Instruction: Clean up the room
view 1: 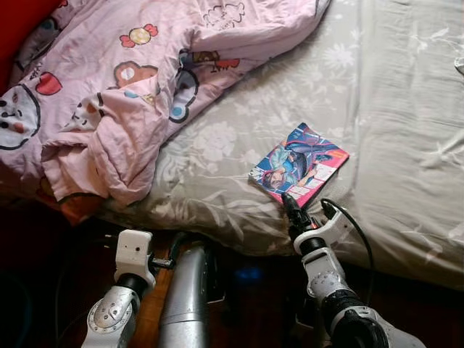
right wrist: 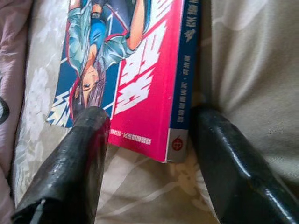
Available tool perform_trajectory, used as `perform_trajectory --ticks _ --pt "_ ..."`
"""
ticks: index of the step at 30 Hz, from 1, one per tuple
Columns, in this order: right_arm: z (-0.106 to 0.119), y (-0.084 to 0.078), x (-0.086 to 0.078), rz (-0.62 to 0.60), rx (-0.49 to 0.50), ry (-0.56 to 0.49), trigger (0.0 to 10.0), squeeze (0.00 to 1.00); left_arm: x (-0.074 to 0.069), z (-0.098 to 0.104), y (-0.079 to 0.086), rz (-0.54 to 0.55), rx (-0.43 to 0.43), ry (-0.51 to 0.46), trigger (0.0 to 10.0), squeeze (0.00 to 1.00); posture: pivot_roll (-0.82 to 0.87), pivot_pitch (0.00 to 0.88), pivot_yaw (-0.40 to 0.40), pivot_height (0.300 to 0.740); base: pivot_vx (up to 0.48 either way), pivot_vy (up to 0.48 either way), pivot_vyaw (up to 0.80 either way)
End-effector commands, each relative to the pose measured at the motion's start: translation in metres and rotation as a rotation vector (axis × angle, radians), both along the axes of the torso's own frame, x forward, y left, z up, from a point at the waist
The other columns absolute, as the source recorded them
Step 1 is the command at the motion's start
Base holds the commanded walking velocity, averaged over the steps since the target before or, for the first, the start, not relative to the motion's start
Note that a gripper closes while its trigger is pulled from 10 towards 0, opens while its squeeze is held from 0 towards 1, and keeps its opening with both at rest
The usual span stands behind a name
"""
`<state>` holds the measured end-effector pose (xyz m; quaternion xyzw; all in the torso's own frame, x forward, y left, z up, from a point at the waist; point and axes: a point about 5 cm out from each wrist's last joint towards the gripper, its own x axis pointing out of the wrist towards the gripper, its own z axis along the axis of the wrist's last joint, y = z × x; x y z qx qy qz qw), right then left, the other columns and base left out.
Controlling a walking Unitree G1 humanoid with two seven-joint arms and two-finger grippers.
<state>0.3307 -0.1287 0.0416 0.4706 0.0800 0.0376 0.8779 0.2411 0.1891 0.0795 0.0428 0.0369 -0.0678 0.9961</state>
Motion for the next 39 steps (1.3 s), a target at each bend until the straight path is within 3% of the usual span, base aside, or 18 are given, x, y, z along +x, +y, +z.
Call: perform_trajectory --ticks 1,23,31,34,39 --pt "-0.019 0.006 -0.014 0.006 0.037 0.089 0.0 0.00 -0.009 -0.009 0.004 0.011 0.014 0.052 10.0 0.00 0.32 0.482 0.108 0.599 0.000 0.000 0.00" --pt "-0.012 0.003 -0.008 0.005 0.021 0.053 0.0 0.00 -0.001 -0.009 0.003 0.017 0.018 0.052 10.0 0.00 0.30 0.451 0.101 0.599 0.000 0.000 0.00" --pt "0.000 -0.005 -0.003 -0.024 -0.143 -0.043 0.0 0.00 0.006 -0.013 0.002 0.020 0.017 0.054 10.0 0.00 0.27 0.401 0.090 0.599 0.000 0.000 0.00" --pt "0.013 -0.012 -0.001 -0.067 -0.228 -0.138 0.0 0.00 0.015 -0.013 0.002 0.024 0.015 0.045 10.0 0.00 0.25 0.369 0.080 0.599 0.000 0.000 0.00" --pt "0.019 -0.023 -0.006 -0.132 -0.301 -0.194 0.0 0.00 0.027 -0.012 -0.001 0.025 0.008 0.029 10.0 0.00 0.22 0.330 0.068 0.599 0.000 0.000 0.00"
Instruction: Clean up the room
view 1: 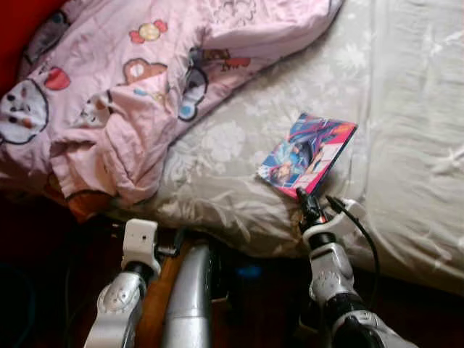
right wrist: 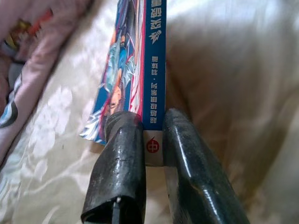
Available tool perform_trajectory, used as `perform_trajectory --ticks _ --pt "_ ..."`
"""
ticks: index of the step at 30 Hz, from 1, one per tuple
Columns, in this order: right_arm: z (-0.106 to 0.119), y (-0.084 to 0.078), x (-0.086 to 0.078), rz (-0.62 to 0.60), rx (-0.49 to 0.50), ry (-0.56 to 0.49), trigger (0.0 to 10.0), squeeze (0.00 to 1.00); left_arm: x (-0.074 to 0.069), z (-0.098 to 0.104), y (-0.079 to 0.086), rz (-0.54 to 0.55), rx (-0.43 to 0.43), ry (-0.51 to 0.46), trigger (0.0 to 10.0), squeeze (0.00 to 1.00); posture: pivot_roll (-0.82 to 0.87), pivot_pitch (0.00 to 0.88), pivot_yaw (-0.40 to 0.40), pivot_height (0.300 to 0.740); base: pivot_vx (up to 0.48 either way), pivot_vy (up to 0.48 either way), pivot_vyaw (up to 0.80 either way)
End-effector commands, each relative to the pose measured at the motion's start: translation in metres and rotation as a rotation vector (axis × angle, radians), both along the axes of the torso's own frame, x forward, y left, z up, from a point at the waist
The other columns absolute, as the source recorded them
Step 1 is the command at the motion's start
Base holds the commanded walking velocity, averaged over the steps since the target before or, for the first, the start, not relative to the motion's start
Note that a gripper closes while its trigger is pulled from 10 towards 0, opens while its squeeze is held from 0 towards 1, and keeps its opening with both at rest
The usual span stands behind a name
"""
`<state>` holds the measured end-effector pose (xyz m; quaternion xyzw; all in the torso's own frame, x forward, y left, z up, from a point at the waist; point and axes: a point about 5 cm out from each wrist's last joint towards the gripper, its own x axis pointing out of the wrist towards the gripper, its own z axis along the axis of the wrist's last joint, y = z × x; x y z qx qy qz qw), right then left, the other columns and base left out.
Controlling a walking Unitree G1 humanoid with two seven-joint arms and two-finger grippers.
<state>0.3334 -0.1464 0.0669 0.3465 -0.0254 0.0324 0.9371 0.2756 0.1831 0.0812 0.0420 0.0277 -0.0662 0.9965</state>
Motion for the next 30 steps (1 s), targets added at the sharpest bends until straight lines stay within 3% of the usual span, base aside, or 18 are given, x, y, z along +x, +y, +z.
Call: perform_trajectory --ticks 1,8,9,10,17,23,30 --pt "-0.006 -0.005 -0.009 -0.042 -0.029 0.002 0.0 0.00 -0.007 -0.014 0.005 0.022 0.011 0.048 10.0 0.00 0.22 0.330 0.068 0.599 0.000 0.000 0.00" --pt "-0.005 -0.008 -0.023 -0.084 -0.148 -0.032 0.0 0.00 0.005 -0.015 0.002 0.028 0.003 0.033 10.0 0.00 0.19 0.278 0.050 0.599 0.000 0.000 0.00" --pt "-0.001 -0.007 -0.024 -0.084 -0.192 -0.043 2.2 0.00 0.008 -0.015 0.003 0.034 0.001 0.028 10.0 0.00 0.18 0.265 0.043 0.599 0.000 0.000 0.00" --pt "0.002 -0.006 -0.025 -0.078 -0.224 -0.053 9.6 0.00 0.009 -0.015 0.003 0.037 -0.001 0.025 10.0 0.00 0.17 0.260 0.039 0.599 0.000 0.000 0.00" --pt "0.003 -0.016 -0.025 -0.076 -0.395 -0.019 10.0 0.00 0.017 -0.018 -0.002 0.053 -0.019 0.011 10.0 0.00 0.15 0.232 0.009 0.604 0.000 0.000 0.00" --pt "0.009 -0.017 -0.020 -0.051 -0.454 -0.026 10.0 0.00 0.021 -0.020 -0.005 0.066 -0.035 0.001 10.0 0.00 0.14 0.212 -0.013 0.639 0.000 0.000 0.00" --pt "0.010 -0.018 -0.014 -0.065 -0.457 0.006 10.0 0.00 0.024 -0.027 0.000 0.097 -0.042 0.017 10.0 0.00 0.14 0.189 -0.024 0.684 0.000 0.000 0.00"
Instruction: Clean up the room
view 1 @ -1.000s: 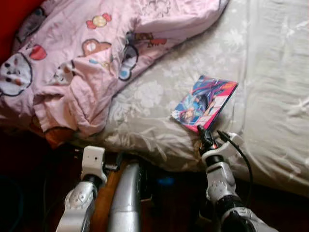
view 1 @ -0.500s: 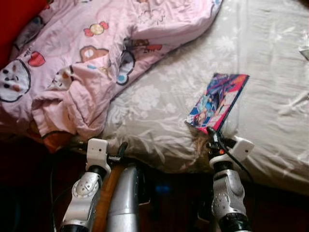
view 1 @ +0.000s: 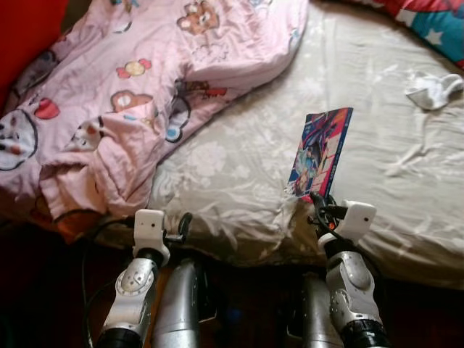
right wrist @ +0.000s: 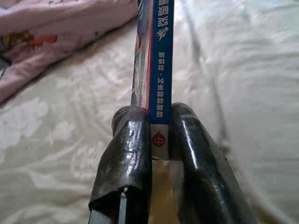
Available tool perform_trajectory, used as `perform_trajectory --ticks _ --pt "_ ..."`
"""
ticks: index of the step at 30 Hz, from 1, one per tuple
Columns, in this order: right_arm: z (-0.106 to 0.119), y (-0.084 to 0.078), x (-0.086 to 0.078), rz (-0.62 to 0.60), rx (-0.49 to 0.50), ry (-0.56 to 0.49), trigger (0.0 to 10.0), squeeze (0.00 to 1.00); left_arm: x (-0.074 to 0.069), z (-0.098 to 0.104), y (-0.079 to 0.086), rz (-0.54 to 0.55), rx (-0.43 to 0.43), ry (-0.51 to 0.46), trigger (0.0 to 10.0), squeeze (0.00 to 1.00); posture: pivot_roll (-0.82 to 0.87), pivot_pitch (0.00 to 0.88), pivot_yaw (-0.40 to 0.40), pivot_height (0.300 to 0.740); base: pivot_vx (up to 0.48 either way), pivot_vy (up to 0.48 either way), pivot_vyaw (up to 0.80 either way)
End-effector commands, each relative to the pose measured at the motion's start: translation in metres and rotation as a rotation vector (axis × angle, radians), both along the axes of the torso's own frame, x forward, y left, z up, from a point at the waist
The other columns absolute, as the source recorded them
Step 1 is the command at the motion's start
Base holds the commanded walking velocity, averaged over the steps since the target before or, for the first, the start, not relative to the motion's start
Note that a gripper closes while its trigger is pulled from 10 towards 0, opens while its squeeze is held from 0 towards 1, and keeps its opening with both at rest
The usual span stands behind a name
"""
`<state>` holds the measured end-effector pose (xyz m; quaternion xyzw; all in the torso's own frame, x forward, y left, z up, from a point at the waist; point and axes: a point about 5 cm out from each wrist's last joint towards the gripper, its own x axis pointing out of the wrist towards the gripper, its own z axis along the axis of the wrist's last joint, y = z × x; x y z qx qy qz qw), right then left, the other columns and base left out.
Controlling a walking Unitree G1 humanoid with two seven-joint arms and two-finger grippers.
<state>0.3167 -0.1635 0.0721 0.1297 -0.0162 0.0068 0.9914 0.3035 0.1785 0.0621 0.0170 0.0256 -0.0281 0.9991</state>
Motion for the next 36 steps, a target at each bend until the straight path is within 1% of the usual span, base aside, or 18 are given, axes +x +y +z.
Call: perform_trajectory --ticks 1,8,12,15,18,20,21,23,26,33,36 --pt "0.005 -0.001 0.003 -0.006 -0.009 -0.019 10.0 0.00 -0.004 -0.009 0.006 0.022 0.006 0.027 10.0 0.00 0.14 0.184 -0.025 0.689 0.000 0.000 0.00" --pt "0.002 -0.008 0.003 -0.035 -0.017 0.003 10.0 0.00 -0.003 -0.015 0.009 0.043 0.004 0.051 10.0 0.00 0.13 0.170 -0.032 0.739 0.000 0.000 0.00" --pt "0.002 -0.012 0.003 -0.044 -0.024 0.007 10.0 0.00 -0.002 -0.016 0.007 0.047 -0.002 0.052 10.0 0.00 0.12 0.162 -0.037 0.740 0.000 0.000 0.00" --pt "0.002 -0.015 0.004 -0.065 -0.005 0.014 10.0 0.00 -0.001 -0.018 0.007 0.049 -0.004 0.055 10.0 0.00 0.12 0.153 -0.041 0.740 0.000 0.000 0.00" --pt "0.003 -0.017 0.007 -0.066 -0.002 0.021 10.0 0.00 -0.001 -0.023 0.007 0.058 -0.006 0.081 10.0 0.00 0.11 0.138 -0.048 0.740 0.000 0.000 0.00" --pt "0.004 -0.017 0.008 -0.064 -0.001 0.020 10.0 0.00 -0.001 -0.024 0.007 0.061 -0.005 0.087 10.0 0.00 0.11 0.138 -0.048 0.740 0.000 0.000 0.00" --pt "0.003 -0.014 0.010 -0.044 -0.009 0.042 10.0 0.00 -0.001 -0.024 0.007 0.061 -0.004 0.085 10.0 0.00 0.11 0.135 -0.050 0.740 0.000 0.000 0.00" --pt "0.002 -0.012 0.011 -0.035 -0.003 0.052 10.0 0.00 -0.001 -0.024 0.008 0.061 -0.004 0.082 10.0 0.00 0.11 0.139 -0.048 0.740 0.000 0.000 0.00" --pt "-0.001 -0.012 0.008 -0.053 0.019 0.055 10.0 0.00 -0.003 -0.026 0.009 0.061 -0.003 0.079 10.0 0.00 0.11 0.141 -0.046 0.740 0.000 0.000 0.00" --pt "-0.004 -0.010 0.006 -0.051 0.016 0.060 10.0 0.00 -0.003 -0.025 0.009 0.045 0.013 0.069 10.0 0.00 0.11 0.146 -0.035 0.740 0.000 0.000 0.00" --pt "-0.004 -0.010 0.006 -0.059 0.023 0.067 10.0 0.00 -0.001 -0.022 0.008 0.034 0.022 0.056 10.0 0.00 0.11 0.148 -0.029 0.740 0.000 -0.251 0.00"
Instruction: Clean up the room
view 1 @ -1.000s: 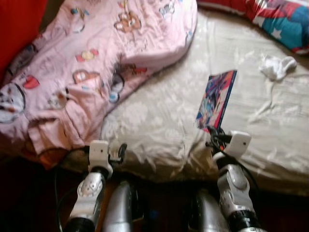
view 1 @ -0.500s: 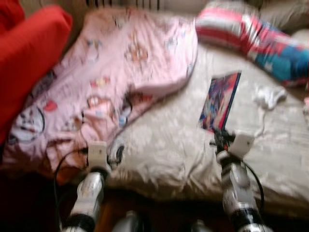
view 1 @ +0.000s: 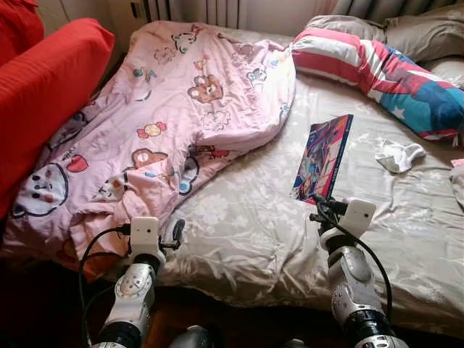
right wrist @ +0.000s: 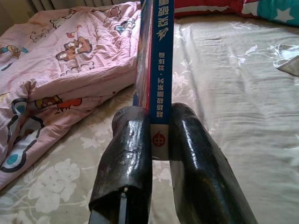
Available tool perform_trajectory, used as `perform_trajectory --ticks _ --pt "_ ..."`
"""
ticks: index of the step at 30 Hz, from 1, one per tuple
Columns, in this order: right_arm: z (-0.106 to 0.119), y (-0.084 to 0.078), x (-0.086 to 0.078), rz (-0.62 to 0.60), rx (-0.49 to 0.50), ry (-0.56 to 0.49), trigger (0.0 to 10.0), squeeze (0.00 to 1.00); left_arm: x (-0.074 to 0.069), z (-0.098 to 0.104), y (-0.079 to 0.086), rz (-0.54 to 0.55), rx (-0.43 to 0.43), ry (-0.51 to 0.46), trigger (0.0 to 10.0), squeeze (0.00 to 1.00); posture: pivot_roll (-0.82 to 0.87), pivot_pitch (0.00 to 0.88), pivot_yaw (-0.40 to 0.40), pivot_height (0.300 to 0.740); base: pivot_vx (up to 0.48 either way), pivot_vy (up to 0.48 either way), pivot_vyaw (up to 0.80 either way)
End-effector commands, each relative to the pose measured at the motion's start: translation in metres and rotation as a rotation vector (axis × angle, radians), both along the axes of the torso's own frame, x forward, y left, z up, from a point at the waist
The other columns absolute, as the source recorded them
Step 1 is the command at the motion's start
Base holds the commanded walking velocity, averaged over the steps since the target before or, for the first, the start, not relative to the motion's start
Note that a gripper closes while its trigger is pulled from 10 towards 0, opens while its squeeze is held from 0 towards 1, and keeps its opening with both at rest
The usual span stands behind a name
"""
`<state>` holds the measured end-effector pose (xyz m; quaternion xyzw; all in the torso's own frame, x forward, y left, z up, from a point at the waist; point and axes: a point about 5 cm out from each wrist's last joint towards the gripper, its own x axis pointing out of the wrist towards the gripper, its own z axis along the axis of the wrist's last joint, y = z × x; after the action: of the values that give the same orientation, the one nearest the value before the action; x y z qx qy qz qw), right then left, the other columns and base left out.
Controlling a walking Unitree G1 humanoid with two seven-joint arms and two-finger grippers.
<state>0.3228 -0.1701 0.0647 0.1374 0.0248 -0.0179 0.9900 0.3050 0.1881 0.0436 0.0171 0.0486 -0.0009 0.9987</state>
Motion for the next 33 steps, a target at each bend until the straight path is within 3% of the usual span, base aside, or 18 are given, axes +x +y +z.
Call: perform_trajectory --ticks 1,7,33 --pt "0.0029 -0.0035 0.0000 -0.022 0.006 -0.020 10.0 0.00 -0.0023 -0.0034 -0.0014 -0.022 0.019 0.011 10.0 0.00 0.11 0.148 -0.029 0.740 0.000 -0.274 0.00" --pt "-0.0001 -0.0028 -0.0023 -0.023 0.014 -0.013 10.0 0.00 -0.0016 -0.0024 -0.0004 -0.029 0.026 0.006 10.0 0.00 0.11 0.147 -0.025 0.740 0.000 -0.298 -0.67" --pt "-0.0025 0.0015 -0.0050 -0.017 0.011 -0.012 10.0 0.00 -0.0029 -0.0023 0.0029 -0.041 0.035 0.004 10.0 0.00 0.11 0.141 -0.016 0.740 0.000 -0.365 0.00"
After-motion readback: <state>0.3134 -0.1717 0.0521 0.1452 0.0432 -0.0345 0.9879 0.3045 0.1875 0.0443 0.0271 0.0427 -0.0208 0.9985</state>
